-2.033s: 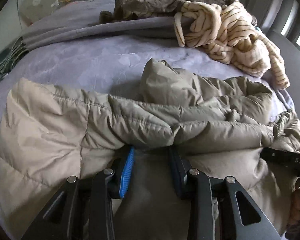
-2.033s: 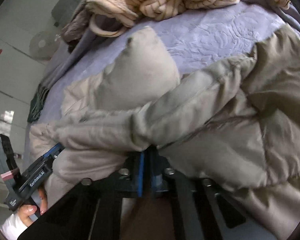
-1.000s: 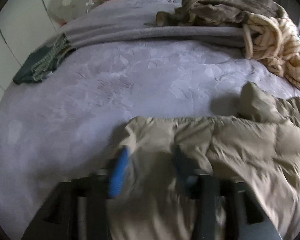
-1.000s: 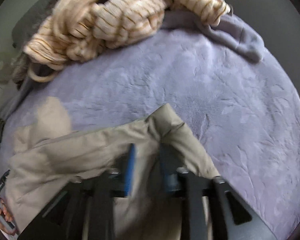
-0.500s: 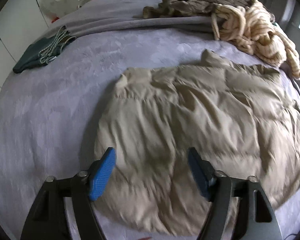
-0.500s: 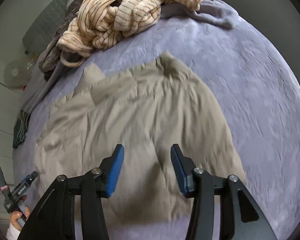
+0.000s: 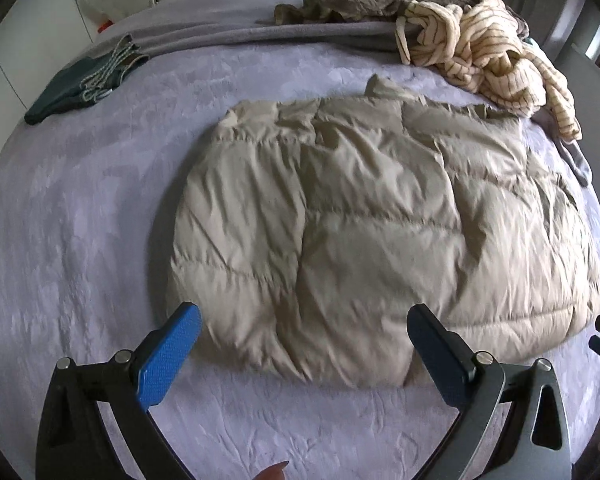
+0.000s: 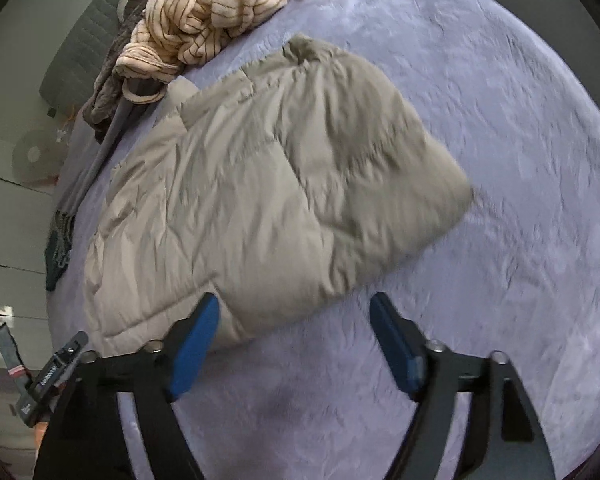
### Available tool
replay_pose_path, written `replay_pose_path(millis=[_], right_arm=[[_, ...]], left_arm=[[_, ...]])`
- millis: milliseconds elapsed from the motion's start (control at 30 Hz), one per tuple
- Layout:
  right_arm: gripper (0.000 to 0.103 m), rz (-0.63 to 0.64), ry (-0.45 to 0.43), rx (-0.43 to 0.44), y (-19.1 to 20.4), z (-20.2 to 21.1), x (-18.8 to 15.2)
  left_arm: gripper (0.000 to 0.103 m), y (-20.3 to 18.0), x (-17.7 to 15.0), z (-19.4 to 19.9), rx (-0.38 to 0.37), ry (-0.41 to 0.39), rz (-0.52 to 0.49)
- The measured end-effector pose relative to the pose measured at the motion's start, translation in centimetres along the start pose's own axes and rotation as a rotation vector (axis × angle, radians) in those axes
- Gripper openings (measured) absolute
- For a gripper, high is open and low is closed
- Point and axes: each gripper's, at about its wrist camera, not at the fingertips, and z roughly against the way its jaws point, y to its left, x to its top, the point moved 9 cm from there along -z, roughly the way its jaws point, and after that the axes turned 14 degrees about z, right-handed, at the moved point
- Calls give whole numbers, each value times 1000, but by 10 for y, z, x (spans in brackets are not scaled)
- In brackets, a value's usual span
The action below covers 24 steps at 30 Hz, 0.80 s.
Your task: Fold large clothes
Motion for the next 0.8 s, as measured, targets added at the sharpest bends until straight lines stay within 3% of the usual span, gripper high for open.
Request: replay_pose_path(millis=[233,367,500,633,800], right_arm=[[84,-87,15,69,-9,-12,-26],[103,-111,-1,107,-11,-19,-32],[103,-119,-5,138,-11,-27,-33],[103,-144,-16,165,-12,-31,-31],[103,-230,-42,242,-13,-34,-20]], left_arm=[[103,5,-31,-15,-18,58,22],[103,16,-40,-22,1,52,64],[103,28,-50,-32,-11,60,114],[103,30,-62,-42,-111,133,174],[103,36,-59,-37,-319,164,338]])
